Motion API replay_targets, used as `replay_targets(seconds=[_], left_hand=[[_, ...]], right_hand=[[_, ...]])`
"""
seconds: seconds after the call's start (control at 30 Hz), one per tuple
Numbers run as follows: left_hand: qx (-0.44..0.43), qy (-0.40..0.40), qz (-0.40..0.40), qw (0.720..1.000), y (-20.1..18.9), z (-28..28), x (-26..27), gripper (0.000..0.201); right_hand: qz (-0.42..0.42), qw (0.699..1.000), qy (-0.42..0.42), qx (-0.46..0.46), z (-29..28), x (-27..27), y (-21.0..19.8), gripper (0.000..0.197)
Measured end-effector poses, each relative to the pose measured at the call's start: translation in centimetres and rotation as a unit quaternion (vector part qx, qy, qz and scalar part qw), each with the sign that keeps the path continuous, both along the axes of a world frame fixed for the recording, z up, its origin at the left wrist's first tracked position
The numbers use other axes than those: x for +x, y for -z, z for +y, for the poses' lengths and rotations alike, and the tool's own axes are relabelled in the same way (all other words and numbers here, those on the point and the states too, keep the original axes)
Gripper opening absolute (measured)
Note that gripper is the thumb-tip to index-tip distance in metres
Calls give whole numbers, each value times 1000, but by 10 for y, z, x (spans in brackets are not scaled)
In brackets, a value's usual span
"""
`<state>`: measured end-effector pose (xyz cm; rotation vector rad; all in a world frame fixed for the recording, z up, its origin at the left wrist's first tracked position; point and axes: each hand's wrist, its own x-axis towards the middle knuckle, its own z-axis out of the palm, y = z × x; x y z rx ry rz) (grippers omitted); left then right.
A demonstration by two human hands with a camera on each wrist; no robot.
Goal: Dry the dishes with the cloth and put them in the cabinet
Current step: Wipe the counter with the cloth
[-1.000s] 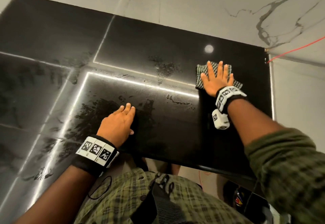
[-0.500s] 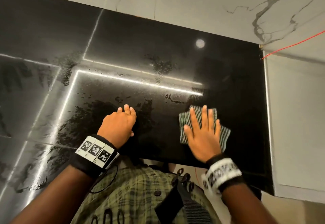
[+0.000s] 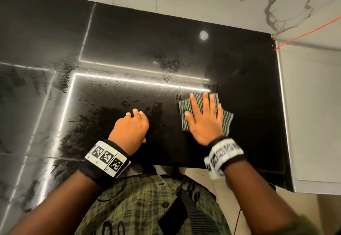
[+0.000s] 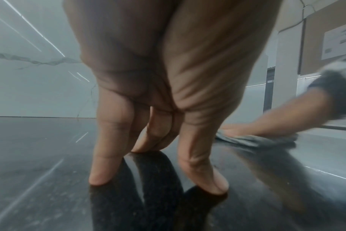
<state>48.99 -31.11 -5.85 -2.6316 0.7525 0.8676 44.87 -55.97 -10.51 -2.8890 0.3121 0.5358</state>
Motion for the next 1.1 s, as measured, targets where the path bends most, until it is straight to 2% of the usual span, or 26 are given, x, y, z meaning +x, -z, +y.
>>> replay_targets(seconds=[0.2,0.3,0.37,0.53,0.67,0.87,0.97,1.1], left_hand=[[-10,-12,0,1000,2,1,-1,91],[-19,-32,1,999,3,1,-4,90],[-24,-50,0,998,4,2,-8,89],[-37,-92,2,995,3,4,-17,85],[-43,-114,0,993,11,8,-17,86],[-65,-162,-8,985,13,4,-26,86],[-89,-194,-7,977,8,2,-27,87],[-131,-214,-6,968,2,10,-32,83]], right_hand=[[12,1000,26,-9,-16,151,3,65],[19,999,37,-9,-17,189,0,65],[17,999,37,-12,-16,194,0,64],[-1,1000,27,-4,-5,151,1,65],[-43,999,5,7,27,69,6,67],[-40,997,-47,35,73,-39,7,72],[-30,995,-86,50,80,-56,4,74],[-50,989,-122,61,60,-59,-12,71]])
